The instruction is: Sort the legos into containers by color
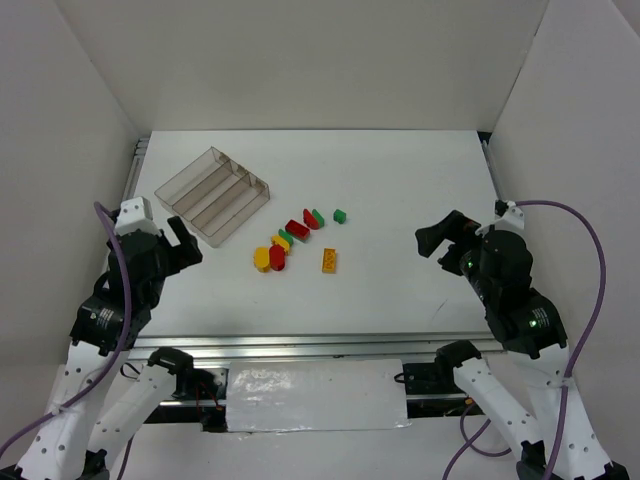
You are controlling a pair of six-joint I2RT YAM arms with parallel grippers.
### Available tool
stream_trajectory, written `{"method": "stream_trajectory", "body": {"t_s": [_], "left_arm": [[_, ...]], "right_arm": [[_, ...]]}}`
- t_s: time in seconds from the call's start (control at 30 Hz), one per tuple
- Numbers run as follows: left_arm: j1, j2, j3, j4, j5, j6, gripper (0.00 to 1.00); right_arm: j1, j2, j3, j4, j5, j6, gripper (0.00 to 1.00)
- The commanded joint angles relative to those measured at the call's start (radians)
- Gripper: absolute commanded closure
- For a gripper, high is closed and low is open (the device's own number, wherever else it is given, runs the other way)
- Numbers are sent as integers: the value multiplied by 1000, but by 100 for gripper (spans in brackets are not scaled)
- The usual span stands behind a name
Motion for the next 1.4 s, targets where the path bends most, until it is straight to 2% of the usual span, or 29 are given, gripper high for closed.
{"method": "stream_trajectory", "body": {"t_s": [0.0,0.2,0.37,0.47,0.5,0.53,0.57,0.63,0.8,0.9,1.07,1.3,1.37], "left_arm": [[4,-7,-6,49,18,2,1],[4,-7,-12,64,56,13,0],[5,-12,-14,66,61,14,1],[5,-9,-17,72,77,21,1],[7,-6,-18,77,90,25,0],[7,-1,-23,81,100,30,0],[8,5,-23,84,122,33,1],[8,17,-20,81,131,34,0],[5,25,-21,81,131,34,0],[4,23,-21,81,136,34,1],[2,19,-23,83,142,36,1],[1,17,-23,87,156,40,1],[1,17,-23,86,156,40,0]], "right_arm": [[4,11,48,-9,11,-5,1],[4,-7,5,72,-112,-39,0],[47,158,-52,149,-134,34,0],[188,372,-28,189,-36,90,0],[237,493,-9,197,0,103,0],[338,558,44,198,64,122,0],[387,682,79,188,101,130,0],[472,803,186,166,199,155,0],[512,1135,360,129,251,171,5],[514,1244,411,135,265,180,9],[511,1350,448,119,256,180,13],[503,1344,356,197,229,183,20],[503,1350,345,207,215,185,30]]}}
